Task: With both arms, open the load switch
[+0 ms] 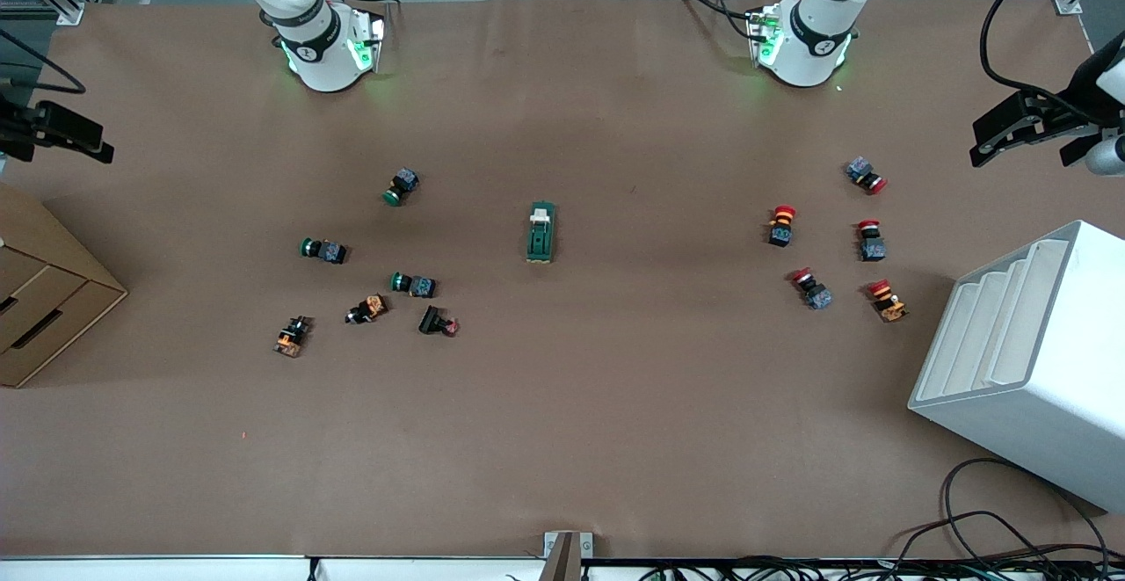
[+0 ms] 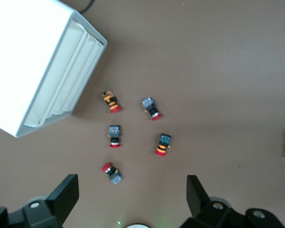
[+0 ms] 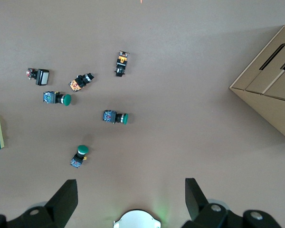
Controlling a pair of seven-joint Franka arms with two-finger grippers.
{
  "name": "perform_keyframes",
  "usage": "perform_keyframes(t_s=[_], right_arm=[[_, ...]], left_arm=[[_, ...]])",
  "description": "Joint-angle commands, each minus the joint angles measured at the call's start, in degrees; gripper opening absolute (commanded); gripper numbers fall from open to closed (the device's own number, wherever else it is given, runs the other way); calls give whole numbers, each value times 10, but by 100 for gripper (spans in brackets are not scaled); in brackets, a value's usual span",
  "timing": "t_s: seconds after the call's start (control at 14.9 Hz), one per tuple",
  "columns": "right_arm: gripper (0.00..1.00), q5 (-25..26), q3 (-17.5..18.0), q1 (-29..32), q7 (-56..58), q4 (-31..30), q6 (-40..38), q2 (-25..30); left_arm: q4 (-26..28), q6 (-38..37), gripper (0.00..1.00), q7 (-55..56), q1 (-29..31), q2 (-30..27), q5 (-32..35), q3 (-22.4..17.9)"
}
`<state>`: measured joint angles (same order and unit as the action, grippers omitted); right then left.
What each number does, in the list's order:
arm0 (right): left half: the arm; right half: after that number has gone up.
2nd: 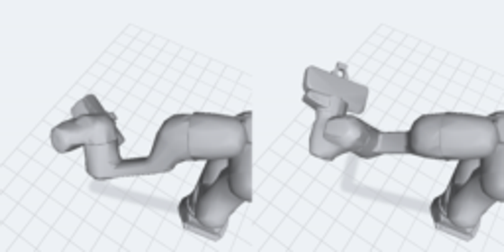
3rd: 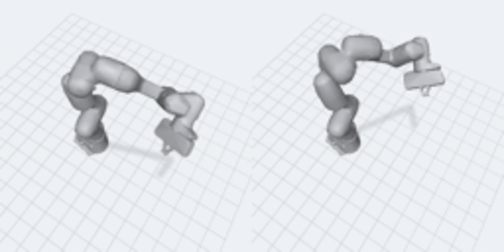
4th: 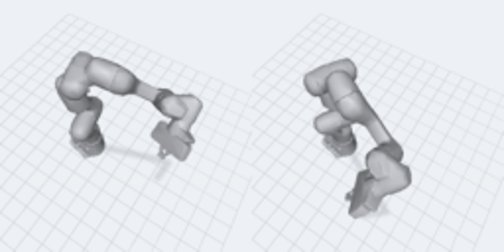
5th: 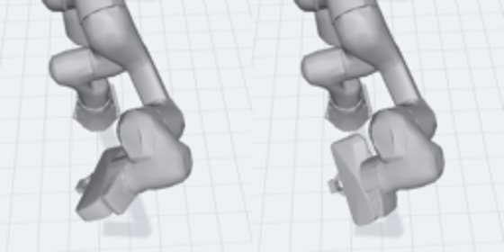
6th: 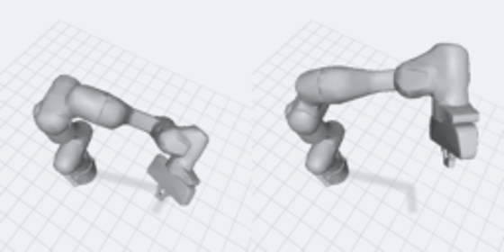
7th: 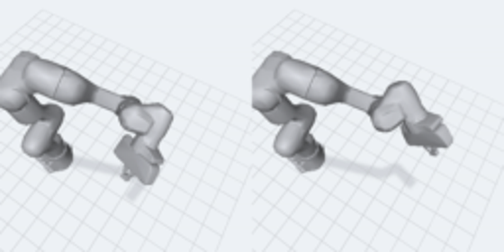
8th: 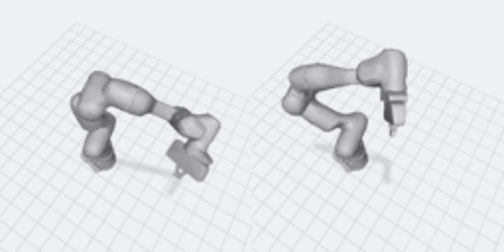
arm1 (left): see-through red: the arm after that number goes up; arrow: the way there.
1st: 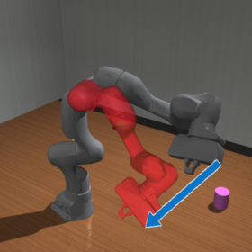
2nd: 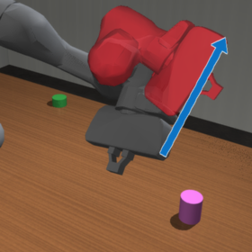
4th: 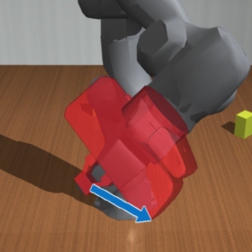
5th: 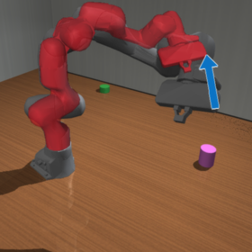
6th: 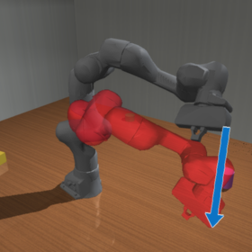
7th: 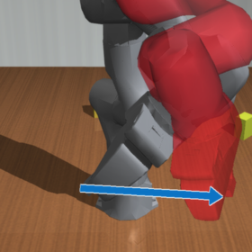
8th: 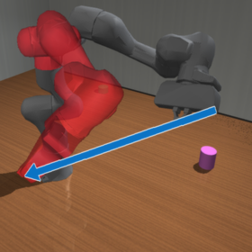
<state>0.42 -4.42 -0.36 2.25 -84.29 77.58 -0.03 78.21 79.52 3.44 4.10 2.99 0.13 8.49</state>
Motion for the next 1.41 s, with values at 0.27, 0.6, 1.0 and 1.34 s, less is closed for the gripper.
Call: perform_keyframes(t_s=[0.27,0.6,1.0,1.34], right_arm=[[100,13,7,5,-3,-54,38,55],[100,13,11,7,-3,-91,64,72],[100,6,11,6,-5,-89,52,72],[100,-6,10,6,-5,-87,43,72]], left_arm=[[74,11,100,-26,-34,-60,-11,-39],[83,40,100,-13,-33,-62,-9,-11],[84,39,100,-15,-25,-57,1,-12],[75,36,100,-13,-24,-52,8,-14]])
